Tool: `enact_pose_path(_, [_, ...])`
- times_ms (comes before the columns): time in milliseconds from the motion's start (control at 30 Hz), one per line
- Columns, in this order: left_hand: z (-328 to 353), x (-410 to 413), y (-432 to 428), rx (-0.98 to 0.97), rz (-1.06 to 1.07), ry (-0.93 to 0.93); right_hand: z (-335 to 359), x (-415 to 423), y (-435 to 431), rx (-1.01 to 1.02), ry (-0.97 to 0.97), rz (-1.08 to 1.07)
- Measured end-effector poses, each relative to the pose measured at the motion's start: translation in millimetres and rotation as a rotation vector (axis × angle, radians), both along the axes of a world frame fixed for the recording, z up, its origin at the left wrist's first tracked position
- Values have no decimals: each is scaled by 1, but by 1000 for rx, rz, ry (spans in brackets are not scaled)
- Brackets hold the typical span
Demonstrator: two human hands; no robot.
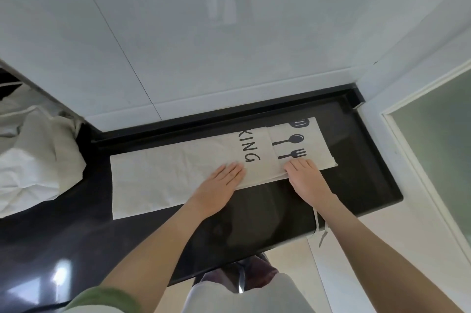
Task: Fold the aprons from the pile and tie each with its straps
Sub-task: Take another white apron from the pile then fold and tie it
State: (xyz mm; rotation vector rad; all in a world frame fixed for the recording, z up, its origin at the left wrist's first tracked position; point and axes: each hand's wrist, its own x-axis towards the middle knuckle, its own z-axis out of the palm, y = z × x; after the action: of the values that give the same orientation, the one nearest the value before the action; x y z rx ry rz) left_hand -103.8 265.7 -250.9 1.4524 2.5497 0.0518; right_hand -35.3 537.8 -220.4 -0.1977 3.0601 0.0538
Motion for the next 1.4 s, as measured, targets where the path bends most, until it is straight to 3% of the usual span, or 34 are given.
enact_pose_path(267, [-6, 2, -1, -27, 36, -60, 0, -5, -2, -53, -81, -43])
enact_pose_path(367, [4, 3, 4, 91, 93, -224, 3, -9, -7, -113, -116, -21])
enact_pose_path(433, [10, 2, 5, 201, 252, -297, 5, -18, -24, -144, -74, 27])
enact_pose_path(500, [14, 0, -1, 269, 469, -244, 6, -31, -52, -188, -22, 20])
enact_pose_path(633, [16, -12, -39, 250, 1046, -238, 7, -66, -131, -342, -97, -177])
enact_pose_path(733, [21, -18, -80, 183, 1306, -217, 2, -86, -190, -415, -210, -46])
enact_pose_path(833, [20, -17, -117, 278, 1501, -205, -10, -92, -232, -403, -287, 108])
enact_pose_path(1000, [29, -29, -145, 342, 1874, -300, -26, -88, -252, -221, -317, 215])
enact_pose_path(1267, [46, -52, -173, 234, 1715, -750, -20, -89, -279, -233, -249, 152])
enact_pose_path(1400, [53, -52, -180, 364, 1589, -835, -14, -97, -293, -405, -236, 159])
